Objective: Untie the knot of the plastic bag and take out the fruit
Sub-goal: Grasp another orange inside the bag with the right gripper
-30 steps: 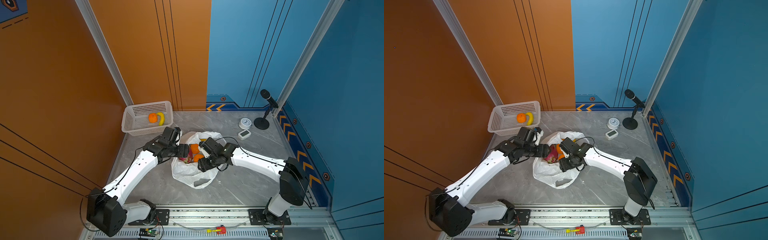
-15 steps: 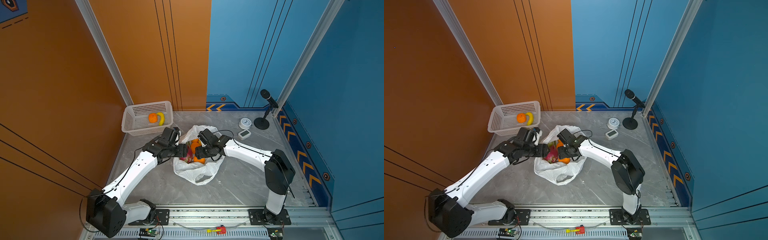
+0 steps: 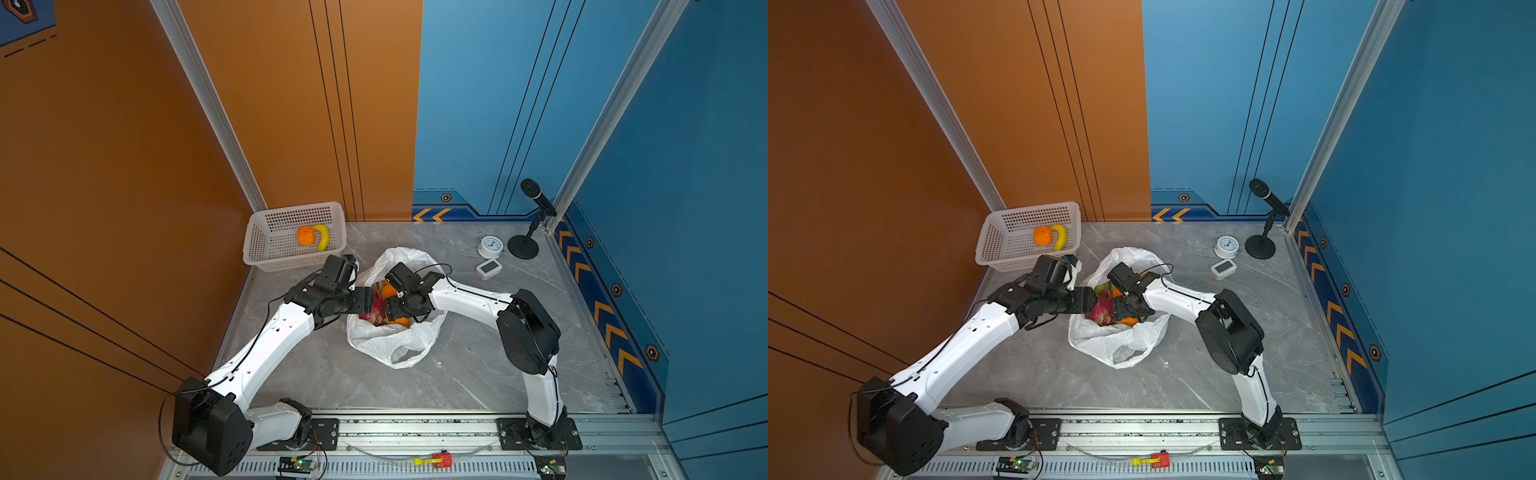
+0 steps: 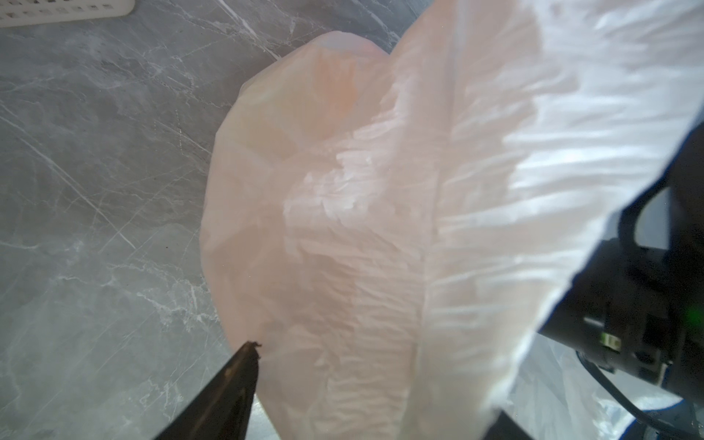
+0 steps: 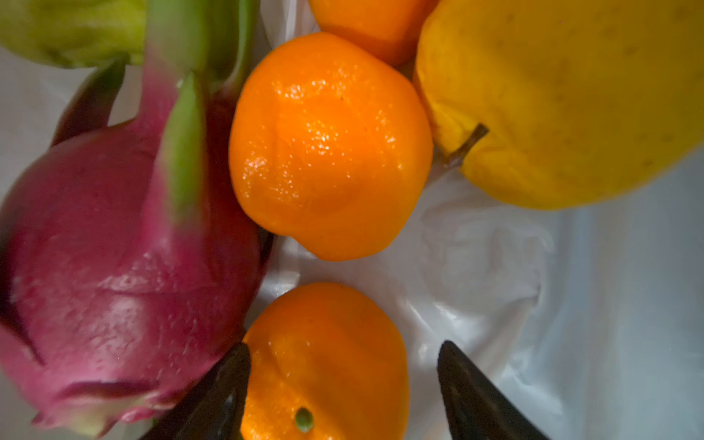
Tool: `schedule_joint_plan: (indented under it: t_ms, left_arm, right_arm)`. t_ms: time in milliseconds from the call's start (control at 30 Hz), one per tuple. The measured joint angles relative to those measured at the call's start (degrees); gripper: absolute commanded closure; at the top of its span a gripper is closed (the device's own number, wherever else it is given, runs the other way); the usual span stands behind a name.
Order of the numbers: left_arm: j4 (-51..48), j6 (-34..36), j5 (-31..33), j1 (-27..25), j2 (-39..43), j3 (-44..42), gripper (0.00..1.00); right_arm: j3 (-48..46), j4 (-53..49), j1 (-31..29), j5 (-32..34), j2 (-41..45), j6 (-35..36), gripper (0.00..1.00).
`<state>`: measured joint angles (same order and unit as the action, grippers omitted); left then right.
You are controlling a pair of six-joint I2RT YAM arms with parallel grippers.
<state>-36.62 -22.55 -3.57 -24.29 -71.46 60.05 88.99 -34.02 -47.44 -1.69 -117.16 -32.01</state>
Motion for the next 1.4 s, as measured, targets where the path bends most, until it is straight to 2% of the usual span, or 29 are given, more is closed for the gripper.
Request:
schedule_joint_plan:
  t_ms: [400,800,1200,1400]
  left_arm:
    - [1.3,-0.8,0.3,0.0,1.2,-2.9,0.30]
    - [2.6,-1.1,0.4,0.4,1.3,-2.9,0.30]
    - [2.6,-1.0,0.5,0.8,2.0,-2.9,0.30]
    - [2.6,-1.0,0.6,1.0,3.5,-2.8,0.30]
  right_arm:
    - [1.1,0.2,-1.0,-1.6,-1.4,-0.3,0.56]
    - [1.0,0.0,-1.0,-1.1,1.6,-0.5,0.65]
    - [0.8,0.1,-1.0,-1.1,8.0,-0.5,0.66]
    - [-2.2,0.3,-1.0,-1.4,11.2,-0.5,0.66]
